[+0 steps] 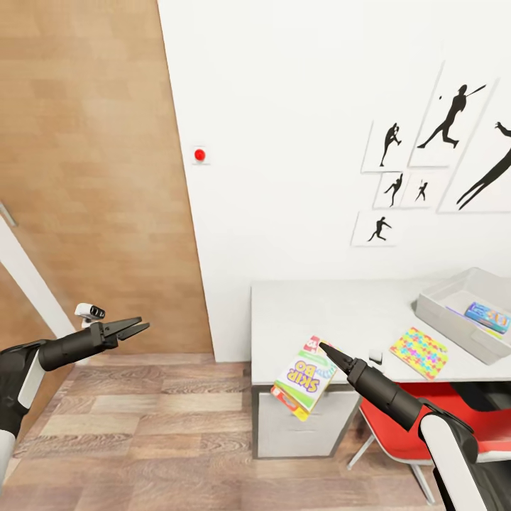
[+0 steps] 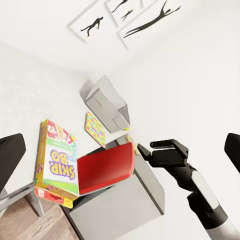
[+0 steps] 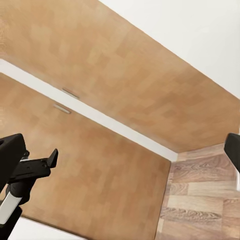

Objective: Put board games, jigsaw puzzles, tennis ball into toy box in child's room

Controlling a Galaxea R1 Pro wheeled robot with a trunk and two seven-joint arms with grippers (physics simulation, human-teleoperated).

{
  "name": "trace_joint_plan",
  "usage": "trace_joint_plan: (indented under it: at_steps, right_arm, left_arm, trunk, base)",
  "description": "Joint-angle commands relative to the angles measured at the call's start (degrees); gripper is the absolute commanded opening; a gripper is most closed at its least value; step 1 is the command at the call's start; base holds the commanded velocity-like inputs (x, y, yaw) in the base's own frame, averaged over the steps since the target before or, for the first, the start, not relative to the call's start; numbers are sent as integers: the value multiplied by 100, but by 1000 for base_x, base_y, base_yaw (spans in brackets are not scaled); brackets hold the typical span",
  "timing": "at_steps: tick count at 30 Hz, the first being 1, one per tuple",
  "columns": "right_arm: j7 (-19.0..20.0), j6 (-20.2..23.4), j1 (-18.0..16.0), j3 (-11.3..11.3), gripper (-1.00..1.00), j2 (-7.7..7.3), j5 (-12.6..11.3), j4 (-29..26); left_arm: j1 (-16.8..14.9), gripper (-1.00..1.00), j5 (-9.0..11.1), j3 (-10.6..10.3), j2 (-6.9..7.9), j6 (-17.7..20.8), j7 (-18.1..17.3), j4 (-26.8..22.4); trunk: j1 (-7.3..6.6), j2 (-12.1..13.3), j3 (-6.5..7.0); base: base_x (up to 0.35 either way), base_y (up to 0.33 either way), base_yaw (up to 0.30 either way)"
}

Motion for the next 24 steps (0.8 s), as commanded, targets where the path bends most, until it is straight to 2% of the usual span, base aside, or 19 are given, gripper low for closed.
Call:
trace_joint_plan:
  at_steps: [1,24]
  right_arm:
    - [4,40,-5,-8,100,1,-18,-4]
    - [4,33,-5,-8,100,0,-18,2]
  left_arm:
    - [-5,100,0,-1,0,61,-20,0]
    - [-5,100,-4,-1,-7,61,-20,0]
  trunk:
    - [4,-12,-2]
    - [4,-12,217]
  base:
    - [0,0,62]
    - [0,0,62]
